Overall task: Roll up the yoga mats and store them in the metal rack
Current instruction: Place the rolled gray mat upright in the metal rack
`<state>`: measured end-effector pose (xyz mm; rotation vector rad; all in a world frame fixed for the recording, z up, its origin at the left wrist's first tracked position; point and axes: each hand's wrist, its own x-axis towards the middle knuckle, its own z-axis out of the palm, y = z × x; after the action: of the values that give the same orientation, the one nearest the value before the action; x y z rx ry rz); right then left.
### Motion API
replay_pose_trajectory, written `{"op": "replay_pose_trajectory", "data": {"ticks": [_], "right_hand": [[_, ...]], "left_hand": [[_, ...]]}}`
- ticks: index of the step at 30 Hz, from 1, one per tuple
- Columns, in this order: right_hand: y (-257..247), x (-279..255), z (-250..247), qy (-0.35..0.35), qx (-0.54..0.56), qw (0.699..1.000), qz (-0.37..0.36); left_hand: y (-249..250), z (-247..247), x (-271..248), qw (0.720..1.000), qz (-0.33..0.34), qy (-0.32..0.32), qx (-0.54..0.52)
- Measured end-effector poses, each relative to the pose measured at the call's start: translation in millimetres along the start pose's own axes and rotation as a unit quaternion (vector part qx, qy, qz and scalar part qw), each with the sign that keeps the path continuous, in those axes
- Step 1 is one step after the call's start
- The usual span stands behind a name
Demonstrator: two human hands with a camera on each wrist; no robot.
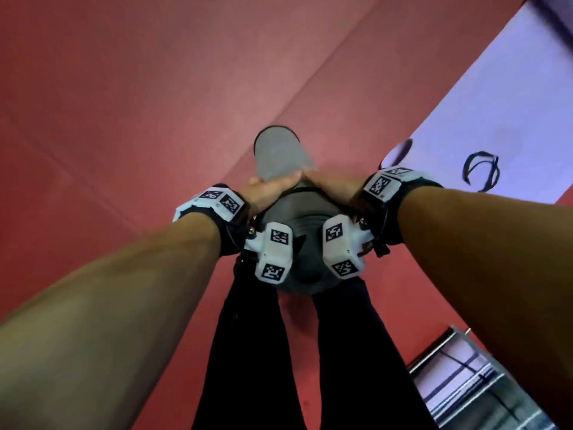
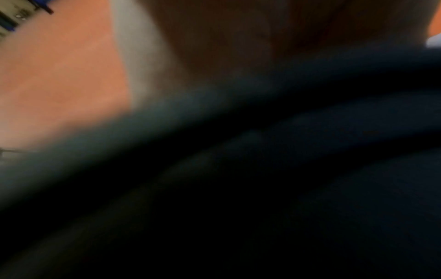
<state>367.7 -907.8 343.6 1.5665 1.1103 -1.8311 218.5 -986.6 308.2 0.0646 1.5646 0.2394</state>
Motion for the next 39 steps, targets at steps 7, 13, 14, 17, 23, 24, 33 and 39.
{"op": "replay_pose_trajectory", "data": {"ticks": [7, 13, 14, 17, 23, 24, 33, 39], "right_hand": [[61.9, 47.1, 50.3, 0.014, 0.064, 0.997, 0.045], [142.8, 72.5, 99.1, 0.031, 0.150, 0.986, 0.070], [149.5, 75.7, 102.6, 0.039, 0.187, 0.980, 0.053], [133.3, 39.2, 125.5, 0.078, 0.229, 0.970, 0.015], [184.6, 27.8, 164.1, 0.139, 0.290, 0.945, -0.062], [199.9, 25.9, 169.9, 0.139, 0.284, 0.947, -0.063], [293.7, -40.8, 197.7, 0.112, 0.488, 0.852, -0.155], [355.5, -64.6, 262.9, 0.273, 0.502, 0.806, -0.155]], "left_hand": [[-80.1, 2.8, 53.8, 1.000, -0.018, 0.006, 0.004], [-118.3, -4.8, 39.0, 0.999, 0.017, -0.028, 0.008], [-117.3, -5.7, 32.8, 0.999, 0.020, -0.023, 0.010], [-130.7, -10.5, 27.6, 0.998, 0.036, 0.036, 0.037], [-185.2, -0.5, 19.7, 0.991, 0.129, -0.012, 0.021], [-198.0, 5.3, 15.6, 0.987, 0.156, -0.024, 0.035], [-291.6, 48.8, -38.0, 0.923, 0.306, -0.138, 0.188], [-312.6, 51.0, -53.1, 0.959, 0.167, -0.156, 0.169]]}}
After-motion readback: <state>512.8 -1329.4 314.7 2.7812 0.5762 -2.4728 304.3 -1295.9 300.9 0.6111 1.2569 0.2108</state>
